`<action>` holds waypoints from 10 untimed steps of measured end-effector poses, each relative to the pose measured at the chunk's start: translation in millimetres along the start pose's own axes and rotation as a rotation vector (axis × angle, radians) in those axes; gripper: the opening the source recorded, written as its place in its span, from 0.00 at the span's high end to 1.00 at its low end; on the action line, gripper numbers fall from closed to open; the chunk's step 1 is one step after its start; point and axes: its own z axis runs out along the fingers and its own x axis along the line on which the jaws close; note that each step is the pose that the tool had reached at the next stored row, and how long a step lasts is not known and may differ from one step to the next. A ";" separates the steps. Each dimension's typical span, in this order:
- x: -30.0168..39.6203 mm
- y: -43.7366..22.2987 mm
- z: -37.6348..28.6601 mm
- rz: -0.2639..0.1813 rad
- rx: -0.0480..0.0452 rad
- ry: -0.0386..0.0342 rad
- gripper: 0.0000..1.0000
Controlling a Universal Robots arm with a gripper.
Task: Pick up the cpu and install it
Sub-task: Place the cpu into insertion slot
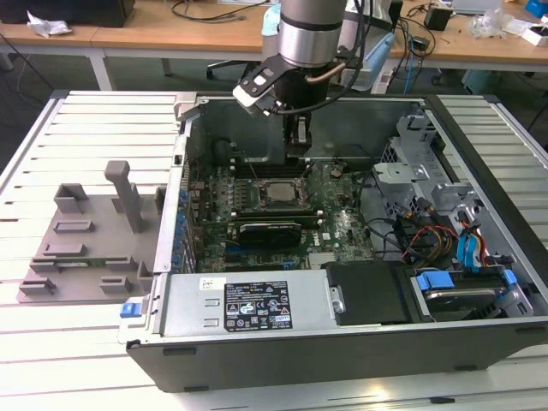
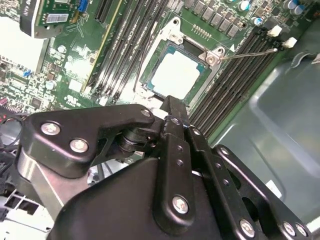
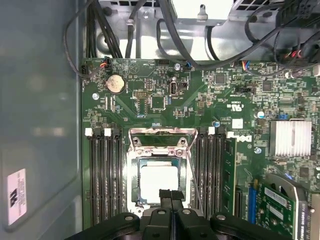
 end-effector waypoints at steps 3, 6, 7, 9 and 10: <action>-0.4 -0.2 -8.0 0.000 0.0000 0.0000 0.89; -0.7 -0.4 -14.5 0.000 0.0001 0.0000 0.89; -0.8 -0.5 -17.3 0.000 0.0000 0.0000 0.89; -1.2 -0.6 -25.0 0.000 0.0001 -0.0001 0.89; -1.2 -0.7 -27.0 0.000 0.0000 -0.0001 0.89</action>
